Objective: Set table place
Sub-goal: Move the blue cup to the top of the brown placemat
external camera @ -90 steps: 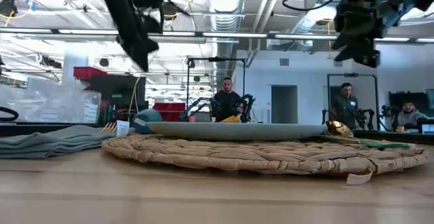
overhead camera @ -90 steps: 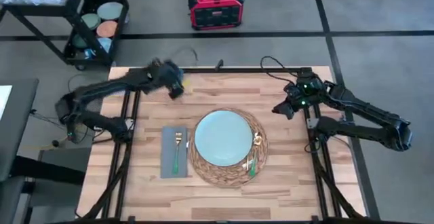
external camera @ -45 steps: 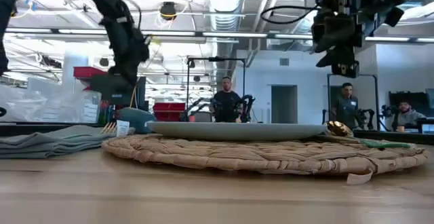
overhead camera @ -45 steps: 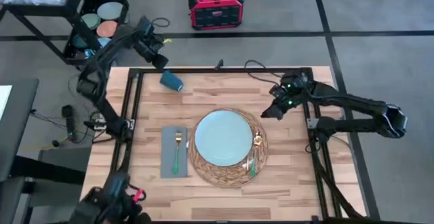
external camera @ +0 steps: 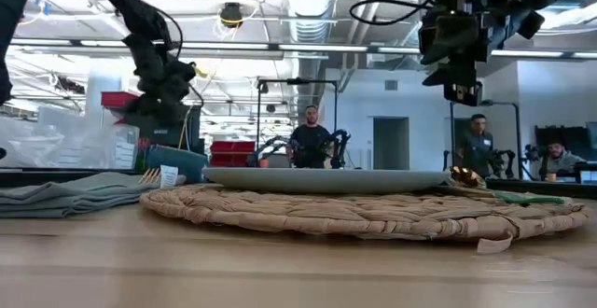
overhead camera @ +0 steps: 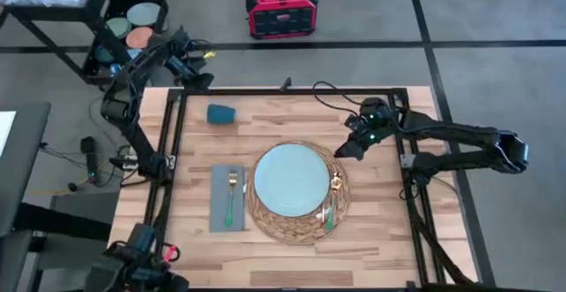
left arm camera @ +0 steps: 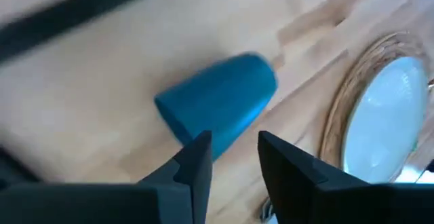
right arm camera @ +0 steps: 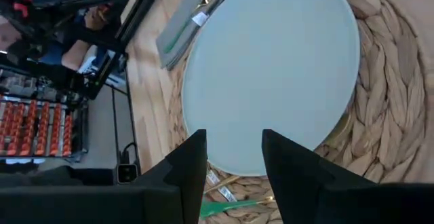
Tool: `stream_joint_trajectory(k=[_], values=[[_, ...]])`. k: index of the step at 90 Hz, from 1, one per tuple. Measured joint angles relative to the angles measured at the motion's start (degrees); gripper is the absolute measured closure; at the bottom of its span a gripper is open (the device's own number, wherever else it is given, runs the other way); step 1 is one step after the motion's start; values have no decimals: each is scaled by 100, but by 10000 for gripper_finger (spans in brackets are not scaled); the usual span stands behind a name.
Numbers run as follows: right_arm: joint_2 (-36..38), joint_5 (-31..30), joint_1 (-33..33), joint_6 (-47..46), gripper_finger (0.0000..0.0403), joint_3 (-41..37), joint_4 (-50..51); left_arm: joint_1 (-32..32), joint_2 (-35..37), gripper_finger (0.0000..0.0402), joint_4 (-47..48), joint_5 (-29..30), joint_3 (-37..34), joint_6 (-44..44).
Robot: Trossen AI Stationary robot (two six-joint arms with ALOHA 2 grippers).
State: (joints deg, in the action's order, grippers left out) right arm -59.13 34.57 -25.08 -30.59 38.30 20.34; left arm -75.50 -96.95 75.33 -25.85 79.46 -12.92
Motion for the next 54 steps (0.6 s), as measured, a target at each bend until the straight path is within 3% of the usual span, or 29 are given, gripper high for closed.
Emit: stream_joint_trajectory(k=[12,27,54], values=[[-2,0,11,0,273,0,4,45,688,287,-734,186,-926,209],[-2,0,22,7,273,0,1,393,1396,287,-2263,275,-1876,1627],[-23,-4,24,44,273,0,-26,702,2707,287,-2785,-120,-3554,3828]])
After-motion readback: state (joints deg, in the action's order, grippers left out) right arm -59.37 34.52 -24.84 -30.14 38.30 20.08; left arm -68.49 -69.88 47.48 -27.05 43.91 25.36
